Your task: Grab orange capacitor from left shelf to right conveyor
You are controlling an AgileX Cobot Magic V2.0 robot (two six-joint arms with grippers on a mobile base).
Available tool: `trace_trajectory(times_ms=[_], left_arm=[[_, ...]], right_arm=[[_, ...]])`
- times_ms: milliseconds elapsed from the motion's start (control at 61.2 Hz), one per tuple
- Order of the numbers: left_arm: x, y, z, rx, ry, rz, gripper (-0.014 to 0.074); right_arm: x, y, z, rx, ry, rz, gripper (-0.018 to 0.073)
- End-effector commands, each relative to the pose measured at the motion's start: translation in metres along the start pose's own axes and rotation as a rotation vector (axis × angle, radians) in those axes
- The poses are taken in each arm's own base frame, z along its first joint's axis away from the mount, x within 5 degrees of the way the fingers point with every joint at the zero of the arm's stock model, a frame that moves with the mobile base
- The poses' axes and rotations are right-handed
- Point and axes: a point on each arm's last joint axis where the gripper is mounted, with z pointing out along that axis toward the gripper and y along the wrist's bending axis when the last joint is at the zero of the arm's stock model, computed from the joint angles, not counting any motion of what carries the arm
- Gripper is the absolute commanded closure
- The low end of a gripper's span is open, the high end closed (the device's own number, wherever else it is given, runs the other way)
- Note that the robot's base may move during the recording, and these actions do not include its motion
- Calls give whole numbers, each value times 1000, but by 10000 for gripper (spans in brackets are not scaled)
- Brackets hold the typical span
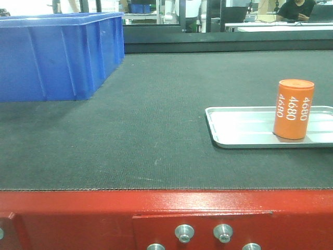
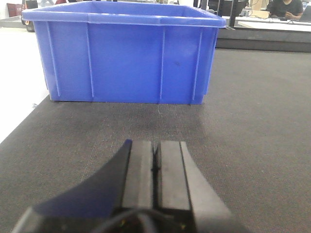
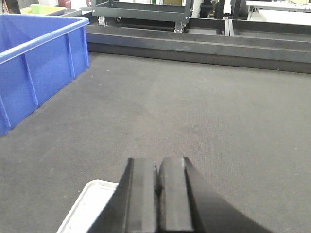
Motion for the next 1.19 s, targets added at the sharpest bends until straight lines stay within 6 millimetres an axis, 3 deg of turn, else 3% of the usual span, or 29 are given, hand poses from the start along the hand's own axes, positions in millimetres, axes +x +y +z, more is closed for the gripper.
trace_trajectory(times_ms=[0,131,474,719,1176], left_arm=[[-10,0,-2,-1,-102,-3,723],[-10,0,-2,-1,-102,-3,723],[-10,0,-2,-1,-102,-3,723],[-10,0,-2,-1,-102,-3,723],[-10,0,-2,-1,-102,-3,723]], right_arm=[[-14,2,-3,-15,-102,0,503],[6,-3,-17,15,-98,18,503],[97,-17,-75,205,-216,95,503],[135,-18,-77,226,-224,100,503],[138,-18,-76,228,-205,104,503]])
